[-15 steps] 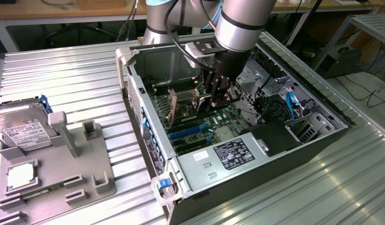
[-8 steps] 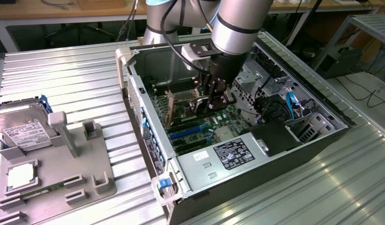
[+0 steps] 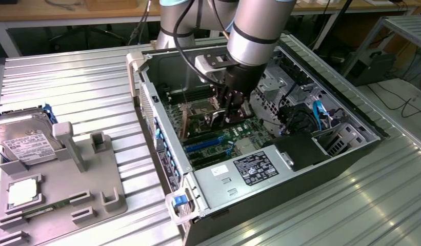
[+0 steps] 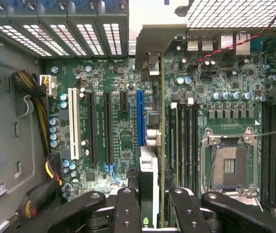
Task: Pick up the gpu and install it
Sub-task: 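Insert the gpu into the slot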
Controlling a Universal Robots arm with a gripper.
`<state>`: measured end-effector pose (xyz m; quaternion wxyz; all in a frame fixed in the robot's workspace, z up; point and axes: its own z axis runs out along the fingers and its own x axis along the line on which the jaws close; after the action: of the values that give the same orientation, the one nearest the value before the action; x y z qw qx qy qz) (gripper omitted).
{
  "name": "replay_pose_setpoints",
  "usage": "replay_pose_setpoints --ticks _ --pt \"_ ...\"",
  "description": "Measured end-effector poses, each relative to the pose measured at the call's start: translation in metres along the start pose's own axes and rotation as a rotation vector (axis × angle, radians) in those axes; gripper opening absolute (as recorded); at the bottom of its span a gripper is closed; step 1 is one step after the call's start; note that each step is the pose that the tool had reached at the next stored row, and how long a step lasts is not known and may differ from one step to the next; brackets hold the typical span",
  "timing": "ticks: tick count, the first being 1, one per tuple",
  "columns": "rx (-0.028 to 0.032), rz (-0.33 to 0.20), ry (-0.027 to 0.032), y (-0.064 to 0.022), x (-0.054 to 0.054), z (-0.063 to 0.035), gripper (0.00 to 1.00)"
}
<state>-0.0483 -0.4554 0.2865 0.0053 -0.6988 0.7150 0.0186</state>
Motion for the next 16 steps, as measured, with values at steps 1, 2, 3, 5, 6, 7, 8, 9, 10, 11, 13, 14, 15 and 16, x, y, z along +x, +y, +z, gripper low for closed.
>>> replay_pose_setpoints --ticks 1,2,3,5,6,7,8,9,10,11,13,14,15,16 --pt "0.0027 0.0 0.0 0.0012 0.0 0.0007 0.28" --pt "0.0042 0.0 -0.0003 0.0021 0.0 0.0014 0.28" --pt "0.0051 0.0 -0.0003 0.0026 0.0 0.0021 0.28" --pt "0.0064 0.0 -0.0003 0.0032 0.0 0.0035 0.28" --pt "0.0067 -0.001 -0.0003 0.0033 0.0 0.0043 0.28" --pt "0.0076 -0.001 -0.0003 0.0034 0.0 0.0053 0.28" --pt "0.0095 -0.001 -0.0004 0.0035 0.0 0.0062 0.28" --pt "0.0119 -0.001 -0.0004 0.0037 0.0 0.007 0.28" --pt "0.0151 -0.001 -0.0005 0.0041 0.0 0.0081 0.28" --pt "0.0154 -0.001 -0.0004 0.0045 0.0 0.0084 0.28" --pt "0.0157 -0.002 -0.0007 0.0088 0.005 0.0117 0.28" --pt "0.0157 -0.002 -0.0006 0.0095 0.005 0.0129 0.28" --pt "0.0157 -0.002 -0.0005 0.0101 0.005 0.0138 0.28" --pt "0.0157 -0.002 -0.0005 0.0125 0.005 0.016 0.28"
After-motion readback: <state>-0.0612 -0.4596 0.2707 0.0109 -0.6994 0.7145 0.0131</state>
